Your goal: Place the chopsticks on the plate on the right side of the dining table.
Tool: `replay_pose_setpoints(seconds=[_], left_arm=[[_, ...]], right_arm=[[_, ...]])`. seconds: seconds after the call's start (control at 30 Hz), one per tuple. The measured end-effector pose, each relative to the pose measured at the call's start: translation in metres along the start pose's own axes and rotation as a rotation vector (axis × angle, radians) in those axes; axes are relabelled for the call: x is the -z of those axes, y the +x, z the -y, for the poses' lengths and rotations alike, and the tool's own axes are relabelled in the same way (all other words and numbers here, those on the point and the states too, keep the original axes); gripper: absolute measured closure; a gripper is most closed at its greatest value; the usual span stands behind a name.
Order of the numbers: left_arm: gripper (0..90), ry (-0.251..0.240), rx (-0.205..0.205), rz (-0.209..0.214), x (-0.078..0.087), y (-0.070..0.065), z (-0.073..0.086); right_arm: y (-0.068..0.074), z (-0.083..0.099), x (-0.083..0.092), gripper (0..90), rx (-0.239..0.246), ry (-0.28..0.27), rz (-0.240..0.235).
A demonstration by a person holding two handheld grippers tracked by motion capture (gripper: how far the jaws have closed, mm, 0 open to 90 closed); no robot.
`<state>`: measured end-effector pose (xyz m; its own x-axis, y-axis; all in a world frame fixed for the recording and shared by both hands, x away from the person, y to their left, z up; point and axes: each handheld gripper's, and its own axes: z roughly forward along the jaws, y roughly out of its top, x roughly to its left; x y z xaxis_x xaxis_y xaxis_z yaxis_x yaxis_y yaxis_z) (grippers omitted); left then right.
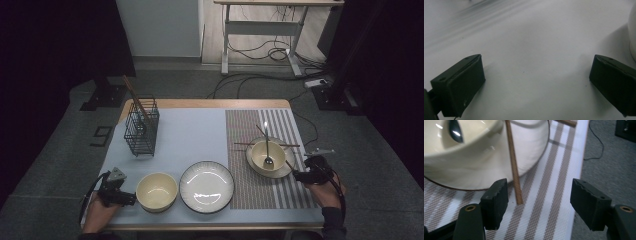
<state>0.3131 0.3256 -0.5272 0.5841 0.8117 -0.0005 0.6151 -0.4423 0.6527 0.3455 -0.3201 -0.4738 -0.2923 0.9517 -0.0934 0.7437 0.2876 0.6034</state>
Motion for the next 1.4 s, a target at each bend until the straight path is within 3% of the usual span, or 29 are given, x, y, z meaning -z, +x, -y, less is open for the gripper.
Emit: replay_pose_setpoints(seconds=[0.47, 0.77, 1.4], left_arm=[[0.0, 0.000, 0.000, 0.000, 0.000, 0.000, 0.000], [0.0, 0.000, 0.001, 0.000, 0.000, 0.000, 0.000], [0.0, 0.001, 0.001, 0.000, 0.000, 0.000, 0.000]], right_arm=[[-0.004, 0.009, -0.010, 29.9, 0.011, 0.076, 0.032], [-0.017, 0.012, -0.014, 31.6, -0.033, 0.072, 0.047], [-0.033, 0.008, -0.028, 38.9, -0.027, 0.091, 0.082]])
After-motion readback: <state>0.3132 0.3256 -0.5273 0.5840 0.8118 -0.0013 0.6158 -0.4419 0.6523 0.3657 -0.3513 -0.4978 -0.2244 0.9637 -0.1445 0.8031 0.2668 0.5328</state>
